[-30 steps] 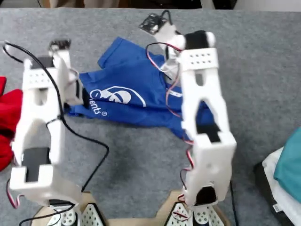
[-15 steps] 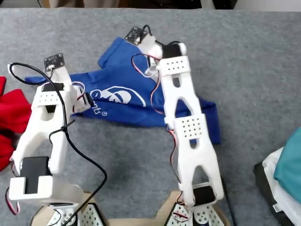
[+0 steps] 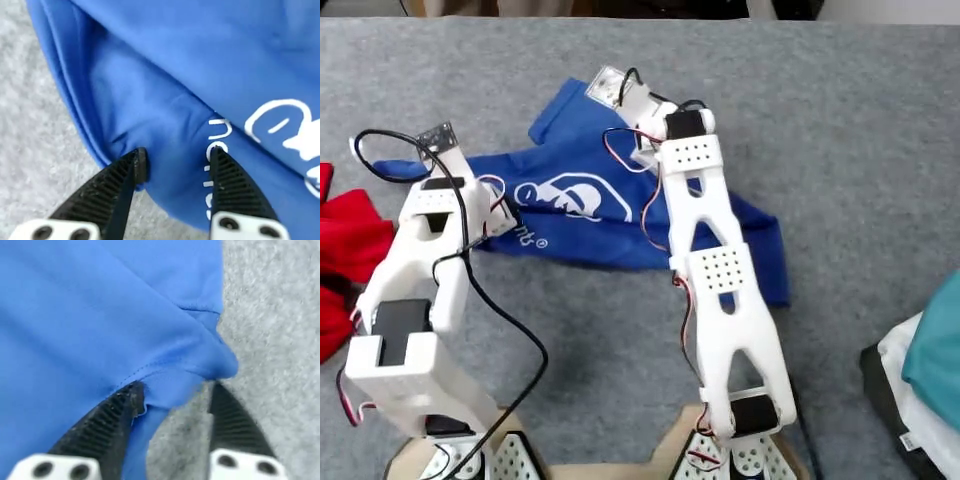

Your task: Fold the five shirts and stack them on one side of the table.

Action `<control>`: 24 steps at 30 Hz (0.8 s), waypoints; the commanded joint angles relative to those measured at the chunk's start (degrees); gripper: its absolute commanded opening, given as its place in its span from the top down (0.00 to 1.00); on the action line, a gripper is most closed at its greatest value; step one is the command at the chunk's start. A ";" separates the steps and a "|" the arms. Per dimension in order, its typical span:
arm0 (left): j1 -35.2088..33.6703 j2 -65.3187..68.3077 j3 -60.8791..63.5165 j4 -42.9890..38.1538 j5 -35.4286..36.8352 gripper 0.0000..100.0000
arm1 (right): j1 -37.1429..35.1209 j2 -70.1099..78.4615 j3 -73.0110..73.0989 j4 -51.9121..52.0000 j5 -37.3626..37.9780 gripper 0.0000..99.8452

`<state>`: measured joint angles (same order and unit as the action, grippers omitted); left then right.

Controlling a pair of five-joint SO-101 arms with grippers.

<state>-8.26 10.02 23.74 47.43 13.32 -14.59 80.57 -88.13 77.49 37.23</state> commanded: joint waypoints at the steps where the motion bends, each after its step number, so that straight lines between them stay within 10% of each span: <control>1: 0.18 0.66 -5.27 -0.44 3.87 0.79 | -0.31 0.48 -1.10 -2.29 2.20 1.00; 18: 2.81 0.66 -20.84 30.59 -10.55 0.78 | 4.79 1.19 1.36 -12.40 2.02 0.99; 24: 7.12 -0.75 -7.21 25.23 -10.73 0.79 | 4.79 1.19 1.63 -12.22 2.02 0.99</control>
<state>-2.02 11.43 12.40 75.65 3.03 -10.64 82.07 -86.37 66.51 38.64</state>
